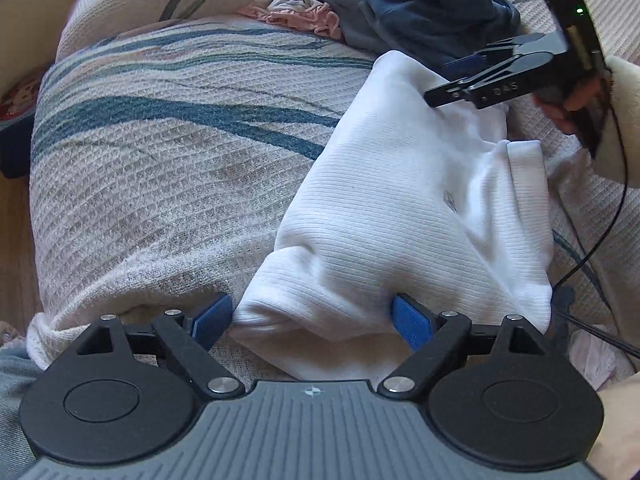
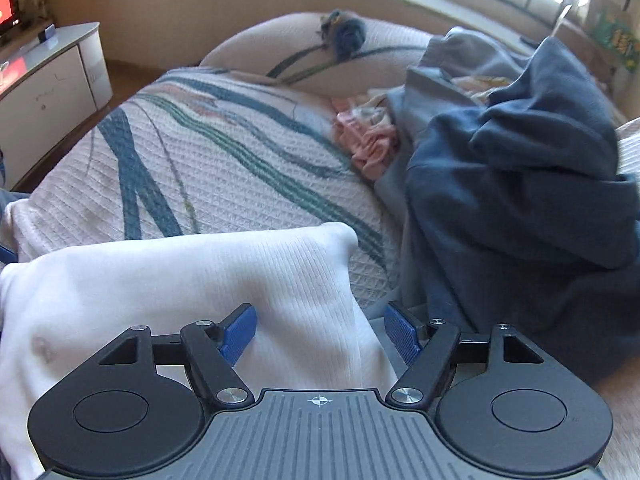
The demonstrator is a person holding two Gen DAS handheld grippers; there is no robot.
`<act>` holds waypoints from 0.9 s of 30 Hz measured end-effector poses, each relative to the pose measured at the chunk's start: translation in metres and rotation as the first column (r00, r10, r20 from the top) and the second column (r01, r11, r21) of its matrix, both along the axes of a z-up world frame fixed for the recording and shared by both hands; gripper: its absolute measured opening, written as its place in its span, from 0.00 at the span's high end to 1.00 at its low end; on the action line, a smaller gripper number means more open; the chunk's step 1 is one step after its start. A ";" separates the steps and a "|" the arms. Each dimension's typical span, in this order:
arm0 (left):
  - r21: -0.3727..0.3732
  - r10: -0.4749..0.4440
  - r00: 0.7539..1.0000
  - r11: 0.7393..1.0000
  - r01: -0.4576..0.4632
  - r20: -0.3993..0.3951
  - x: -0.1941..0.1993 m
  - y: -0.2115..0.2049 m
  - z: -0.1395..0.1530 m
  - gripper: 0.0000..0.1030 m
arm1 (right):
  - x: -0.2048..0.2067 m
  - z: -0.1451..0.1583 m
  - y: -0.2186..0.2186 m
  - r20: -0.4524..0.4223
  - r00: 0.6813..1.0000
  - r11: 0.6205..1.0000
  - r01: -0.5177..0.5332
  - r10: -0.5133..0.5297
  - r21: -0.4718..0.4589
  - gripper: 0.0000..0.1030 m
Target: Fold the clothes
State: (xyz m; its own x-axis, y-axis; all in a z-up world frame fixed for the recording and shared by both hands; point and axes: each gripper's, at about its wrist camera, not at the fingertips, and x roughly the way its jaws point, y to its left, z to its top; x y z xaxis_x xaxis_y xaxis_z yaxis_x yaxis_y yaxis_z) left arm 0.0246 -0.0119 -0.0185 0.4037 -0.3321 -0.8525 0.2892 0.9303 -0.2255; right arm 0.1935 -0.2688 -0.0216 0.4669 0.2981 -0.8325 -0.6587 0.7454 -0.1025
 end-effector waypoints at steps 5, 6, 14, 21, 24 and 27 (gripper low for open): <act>-0.005 0.001 1.000 1.000 -0.001 0.007 0.000 -0.001 -0.002 0.18 | 0.020 -0.028 0.004 -0.115 0.993 1.000 0.004 -0.003 0.013 0.27; -0.002 0.000 1.000 1.000 0.000 0.014 -0.001 -0.002 -0.001 0.18 | 0.023 -0.034 0.004 -0.132 0.991 1.000 0.015 -0.012 0.022 0.25; -0.030 -0.035 0.997 0.999 0.037 0.072 -0.012 -0.006 0.012 0.61 | 0.004 -0.031 -0.004 -0.126 0.984 0.985 0.136 -0.123 0.106 0.58; -0.170 0.041 0.998 0.985 -0.032 0.049 -0.004 0.024 0.024 0.78 | -0.034 0.000 -0.004 -0.051 0.967 0.963 0.254 -0.251 0.084 0.82; -0.201 0.109 0.991 0.975 -0.091 0.081 0.005 0.048 0.041 0.93 | -0.045 0.023 -0.010 -0.042 0.953 0.938 0.304 -0.301 0.169 0.82; -0.183 0.161 0.973 0.975 -0.130 0.166 0.020 0.073 0.067 0.96 | -0.046 0.045 -0.011 -0.046 0.942 0.904 0.332 -0.333 0.270 0.82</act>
State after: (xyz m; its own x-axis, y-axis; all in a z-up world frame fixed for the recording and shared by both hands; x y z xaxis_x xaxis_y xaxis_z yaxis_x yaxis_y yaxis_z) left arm 0.0442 0.0607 0.0488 0.5988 -0.3917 -0.6986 0.2033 0.9180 -0.3405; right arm 0.1473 -0.2796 0.0238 0.5793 0.3384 -0.7416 -0.3680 0.9203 0.1325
